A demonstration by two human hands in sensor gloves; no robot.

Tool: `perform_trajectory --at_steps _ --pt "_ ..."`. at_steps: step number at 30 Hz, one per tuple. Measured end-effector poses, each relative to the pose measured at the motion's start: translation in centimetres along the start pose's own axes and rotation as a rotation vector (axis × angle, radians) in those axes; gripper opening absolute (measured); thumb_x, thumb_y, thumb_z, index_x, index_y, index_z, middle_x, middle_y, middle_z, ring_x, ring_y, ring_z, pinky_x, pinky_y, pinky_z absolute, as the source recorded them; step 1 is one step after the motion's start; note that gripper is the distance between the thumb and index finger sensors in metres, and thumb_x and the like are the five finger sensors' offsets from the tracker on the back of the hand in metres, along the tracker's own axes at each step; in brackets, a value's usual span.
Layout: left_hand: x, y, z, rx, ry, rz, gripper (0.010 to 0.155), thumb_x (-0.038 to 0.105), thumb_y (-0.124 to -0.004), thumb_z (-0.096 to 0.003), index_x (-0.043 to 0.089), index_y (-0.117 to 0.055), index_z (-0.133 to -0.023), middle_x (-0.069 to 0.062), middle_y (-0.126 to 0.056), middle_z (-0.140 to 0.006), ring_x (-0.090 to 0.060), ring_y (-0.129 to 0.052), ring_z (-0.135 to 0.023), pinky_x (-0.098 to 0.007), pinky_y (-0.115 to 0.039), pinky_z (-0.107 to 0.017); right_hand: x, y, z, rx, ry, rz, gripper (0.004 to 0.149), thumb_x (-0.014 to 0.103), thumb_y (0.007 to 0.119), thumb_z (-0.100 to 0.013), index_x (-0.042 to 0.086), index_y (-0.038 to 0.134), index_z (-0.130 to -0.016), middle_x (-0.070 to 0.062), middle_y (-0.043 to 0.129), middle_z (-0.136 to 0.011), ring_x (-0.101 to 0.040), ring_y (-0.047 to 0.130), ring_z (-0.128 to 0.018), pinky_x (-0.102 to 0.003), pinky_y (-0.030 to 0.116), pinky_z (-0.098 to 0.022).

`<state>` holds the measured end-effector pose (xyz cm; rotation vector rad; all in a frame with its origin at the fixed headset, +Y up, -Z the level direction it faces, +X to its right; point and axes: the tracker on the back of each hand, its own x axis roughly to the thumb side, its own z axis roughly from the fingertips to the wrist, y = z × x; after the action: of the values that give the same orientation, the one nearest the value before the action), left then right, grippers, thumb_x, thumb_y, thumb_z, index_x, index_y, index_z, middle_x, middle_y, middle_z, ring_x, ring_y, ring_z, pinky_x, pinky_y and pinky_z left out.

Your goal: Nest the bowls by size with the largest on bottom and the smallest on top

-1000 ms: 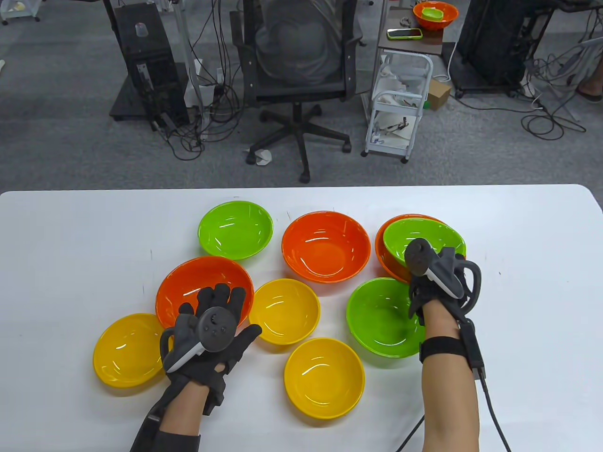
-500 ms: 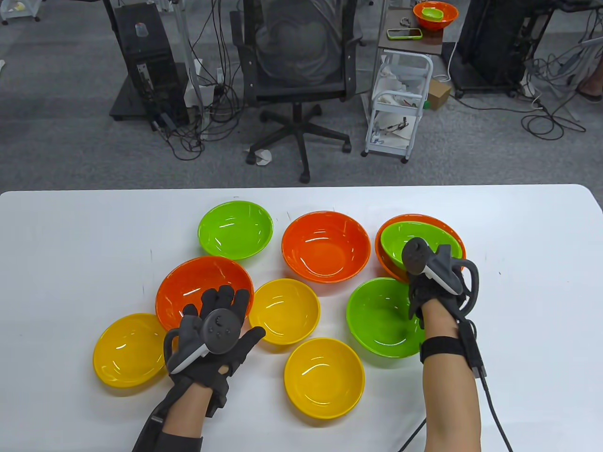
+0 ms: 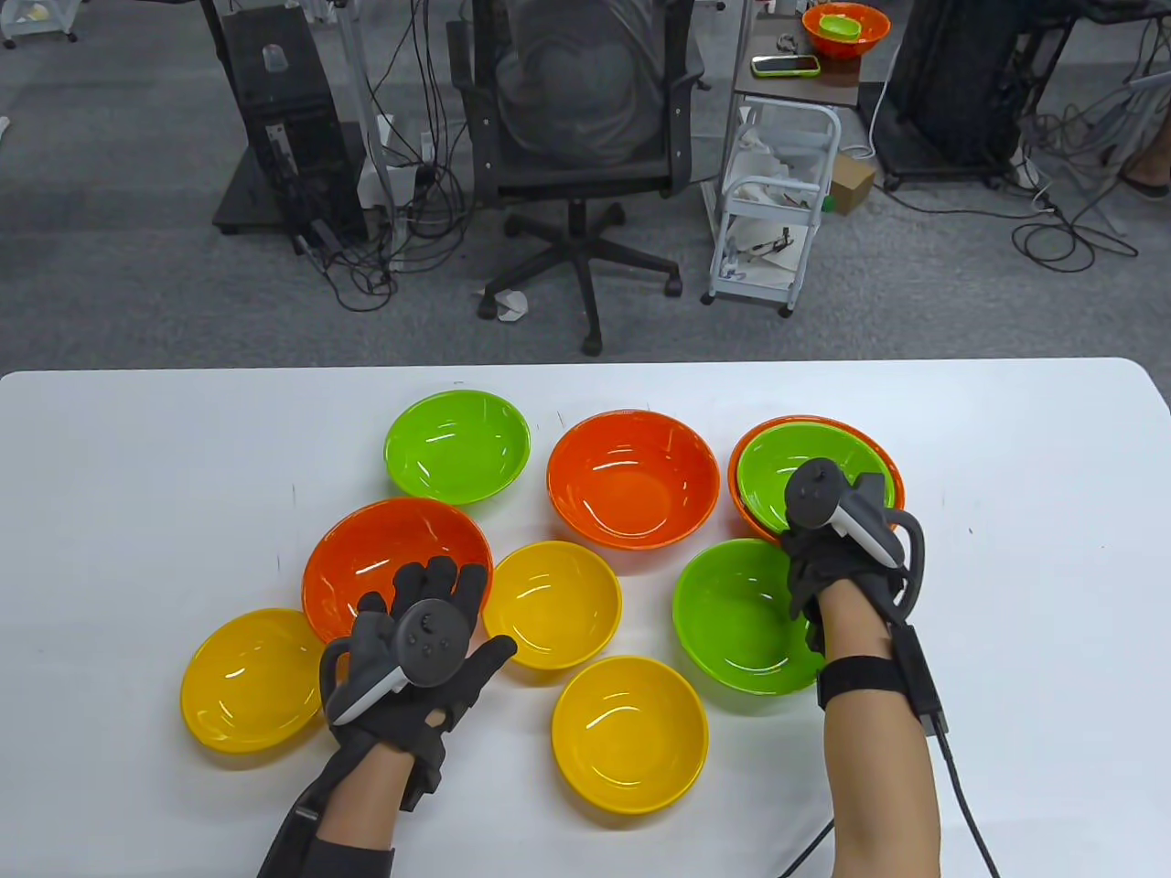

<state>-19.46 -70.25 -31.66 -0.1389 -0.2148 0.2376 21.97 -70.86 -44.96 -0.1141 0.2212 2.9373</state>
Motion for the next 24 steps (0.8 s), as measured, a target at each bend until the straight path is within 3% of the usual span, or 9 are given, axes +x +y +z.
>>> perform_trajectory --at_steps 5,14,24 --pt "0.1 0.0 0.0 -0.001 -0.002 -0.004 0.083 0.065 -0.057 -0.0505 0.026 -0.027 -0.117 -0.016 -0.023 -0.123 -0.049 -0.021 -0.112 -0.076 -0.022 -0.070 -0.1 -0.5 1.3 -0.041 -0.029 -0.001 0.056 0.030 0.075 -0.050 0.008 0.068 -0.102 -0.022 0.072 -0.101 -0.053 0.061 -0.095 -0.072 0.043 -0.068" --pt "0.2 -0.1 -0.1 -0.005 -0.003 -0.022 0.083 0.065 -0.057 -0.0507 0.026 -0.026 -0.117 -0.016 -0.023 -0.123 -0.049 -0.021 -0.112 -0.076 -0.022 -0.070 -0.3 -1.4 6.9 -0.165 -0.184 -0.052 0.065 0.036 0.076 -0.049 0.010 0.059 -0.106 -0.022 0.060 -0.108 -0.053 0.047 -0.100 -0.073 0.036 -0.069" --pt "1.0 -0.7 -0.2 -0.028 -0.010 -0.048 0.082 0.065 -0.057 -0.0508 0.027 -0.026 -0.117 -0.016 -0.023 -0.123 -0.049 -0.021 -0.112 -0.075 -0.022 -0.070 0.1 0.0 12.5 -0.181 -0.348 -0.079 0.067 0.039 0.076 -0.049 0.012 0.056 -0.108 -0.022 0.054 -0.111 -0.053 0.040 -0.102 -0.073 0.032 -0.069"
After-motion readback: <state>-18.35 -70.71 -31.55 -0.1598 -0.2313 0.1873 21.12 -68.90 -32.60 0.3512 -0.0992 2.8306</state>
